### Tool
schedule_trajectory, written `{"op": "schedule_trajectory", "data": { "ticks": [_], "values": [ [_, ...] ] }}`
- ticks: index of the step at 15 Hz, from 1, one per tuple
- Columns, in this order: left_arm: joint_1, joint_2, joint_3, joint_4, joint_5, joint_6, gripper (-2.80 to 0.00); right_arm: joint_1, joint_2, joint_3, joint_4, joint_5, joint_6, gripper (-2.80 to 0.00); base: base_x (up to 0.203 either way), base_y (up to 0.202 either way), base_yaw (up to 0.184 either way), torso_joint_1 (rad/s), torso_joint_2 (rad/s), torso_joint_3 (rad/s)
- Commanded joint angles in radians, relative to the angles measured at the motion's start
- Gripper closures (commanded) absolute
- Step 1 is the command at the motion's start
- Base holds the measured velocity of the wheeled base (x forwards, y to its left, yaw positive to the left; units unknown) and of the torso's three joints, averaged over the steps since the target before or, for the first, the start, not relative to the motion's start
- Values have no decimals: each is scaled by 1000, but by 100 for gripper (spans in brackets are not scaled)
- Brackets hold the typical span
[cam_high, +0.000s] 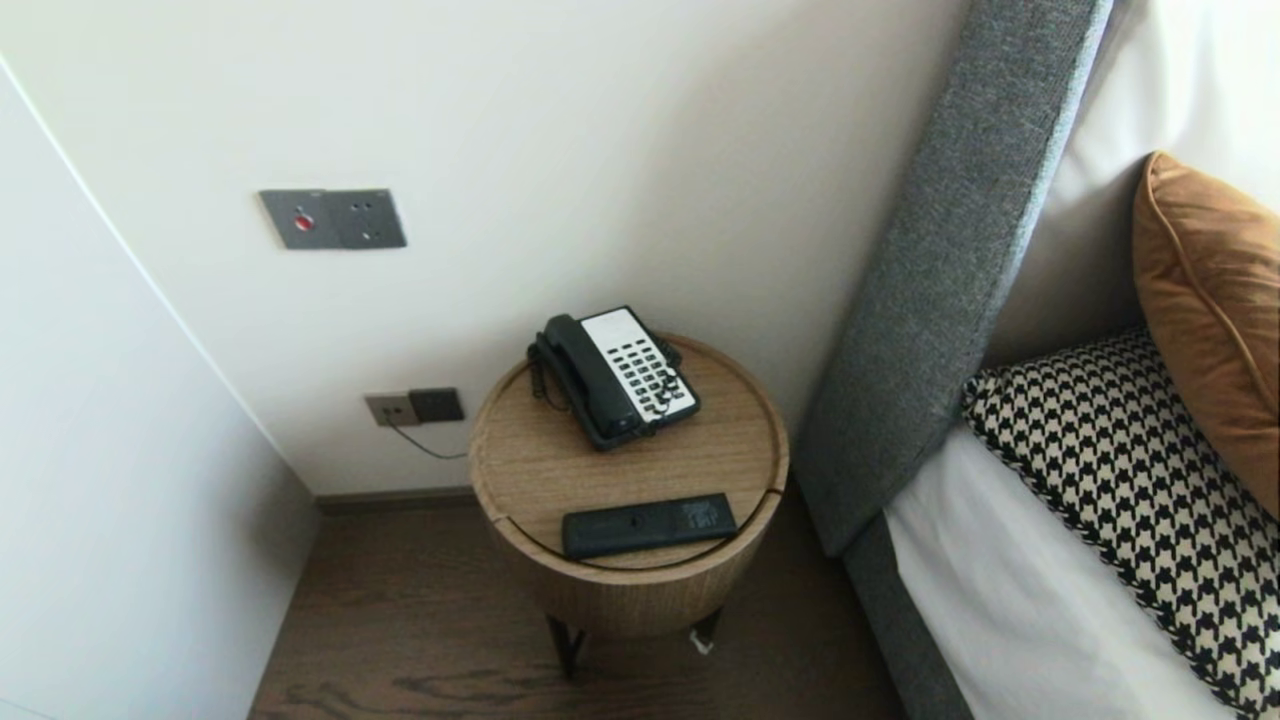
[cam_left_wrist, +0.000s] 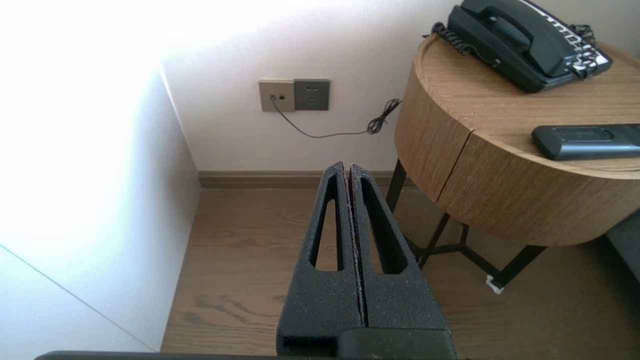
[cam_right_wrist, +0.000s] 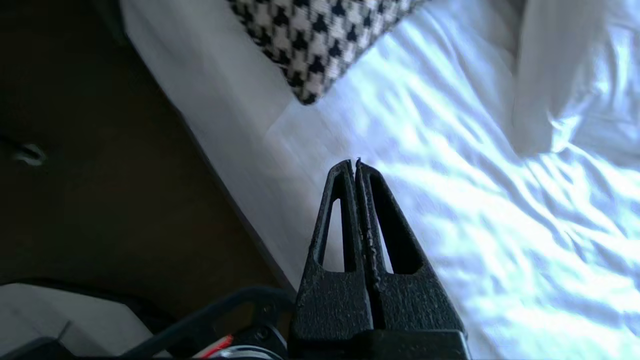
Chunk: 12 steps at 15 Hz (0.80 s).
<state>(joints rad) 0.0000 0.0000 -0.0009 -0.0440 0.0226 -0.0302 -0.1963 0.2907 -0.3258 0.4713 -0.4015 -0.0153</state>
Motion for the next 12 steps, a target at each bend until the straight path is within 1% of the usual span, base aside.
{"op": "schedule_trajectory", "data": {
  "ticks": [1,3,4,5,6,7,8,10,12],
  "values": [
    [0,0,-1,0,2,0,0,-6,-15,33,-44,150,-7,0,0,0,0,0,0,0],
    [0,0,1,0,2,0,0,-5,-9,58,-63,302,-11,0,0,0,0,0,0,0],
    [0,0,1,0,2,0,0,13,-2,73,-72,325,-24,0,0,0,0,0,0,0],
    [0,0,1,0,0,0,0,30,0,83,-80,331,-35,0,0,0,0,0,0,0],
    [0,0,1,0,0,0,0,79,-5,91,-91,327,-37,0,0,0,0,0,0,0],
    [0,0,1,0,2,0,0,155,-25,102,-102,312,-39,0,0,0,0,0,0,0],
    [0,0,1,0,2,0,0,192,-60,109,-109,296,-40,0,0,0,0,0,0,0],
    [0,0,0,0,1,0,0,197,-130,121,-118,265,-47,0,0,0,0,0,0,0],
    [0,0,1,0,2,0,0,198,-263,130,-117,272,-77,0,0,0,0,0,0,0]
  ]
}}
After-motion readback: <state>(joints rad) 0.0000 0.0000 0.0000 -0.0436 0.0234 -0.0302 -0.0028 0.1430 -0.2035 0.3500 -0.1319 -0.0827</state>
